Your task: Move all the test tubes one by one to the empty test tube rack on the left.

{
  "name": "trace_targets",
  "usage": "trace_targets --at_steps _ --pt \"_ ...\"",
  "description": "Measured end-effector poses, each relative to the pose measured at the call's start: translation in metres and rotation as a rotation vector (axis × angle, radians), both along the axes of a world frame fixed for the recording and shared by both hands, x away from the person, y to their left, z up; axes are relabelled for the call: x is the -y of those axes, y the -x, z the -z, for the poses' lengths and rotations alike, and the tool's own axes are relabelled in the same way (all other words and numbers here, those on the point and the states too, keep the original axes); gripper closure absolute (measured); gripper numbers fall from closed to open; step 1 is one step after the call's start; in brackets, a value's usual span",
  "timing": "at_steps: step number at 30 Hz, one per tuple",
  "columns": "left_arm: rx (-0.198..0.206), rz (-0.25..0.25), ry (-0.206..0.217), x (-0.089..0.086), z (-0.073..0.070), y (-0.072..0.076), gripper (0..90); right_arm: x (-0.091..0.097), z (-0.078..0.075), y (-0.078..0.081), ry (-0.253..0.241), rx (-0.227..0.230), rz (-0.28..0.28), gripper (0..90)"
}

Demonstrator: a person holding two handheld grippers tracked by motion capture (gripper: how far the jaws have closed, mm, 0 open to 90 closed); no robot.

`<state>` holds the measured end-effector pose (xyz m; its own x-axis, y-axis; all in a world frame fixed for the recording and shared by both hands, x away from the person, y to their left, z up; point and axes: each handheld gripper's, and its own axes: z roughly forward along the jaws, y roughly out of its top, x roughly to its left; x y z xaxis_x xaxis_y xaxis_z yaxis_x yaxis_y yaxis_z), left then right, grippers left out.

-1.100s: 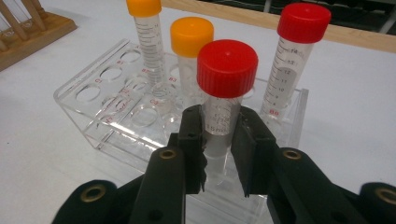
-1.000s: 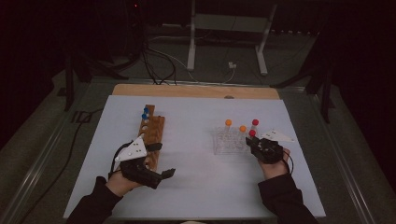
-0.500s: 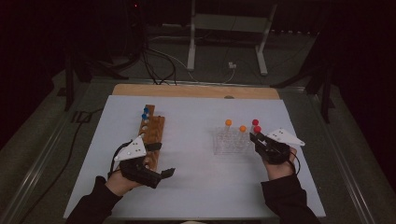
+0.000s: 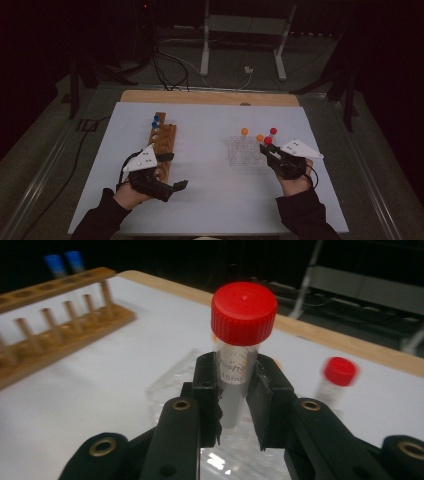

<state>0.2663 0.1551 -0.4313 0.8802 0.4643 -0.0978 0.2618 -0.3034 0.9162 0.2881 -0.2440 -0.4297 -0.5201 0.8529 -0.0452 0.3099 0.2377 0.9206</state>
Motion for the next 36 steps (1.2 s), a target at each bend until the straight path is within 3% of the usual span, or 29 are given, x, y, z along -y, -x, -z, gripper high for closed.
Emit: trace_targets --at_steps 13,25,36 --pt "-0.007 0.020 -0.005 0.007 -0.001 -0.001 1.6 -0.039 0.003 0.012 0.018 -0.035 -0.154 74.1" --pt "-0.012 0.057 -0.017 0.020 -0.003 -0.001 1.7 -0.064 0.013 0.016 0.045 -0.081 -0.247 74.1" --pt "-0.017 0.102 0.001 0.037 -0.004 -0.002 3.3 -0.084 0.020 0.023 0.074 -0.105 -0.323 74.1"
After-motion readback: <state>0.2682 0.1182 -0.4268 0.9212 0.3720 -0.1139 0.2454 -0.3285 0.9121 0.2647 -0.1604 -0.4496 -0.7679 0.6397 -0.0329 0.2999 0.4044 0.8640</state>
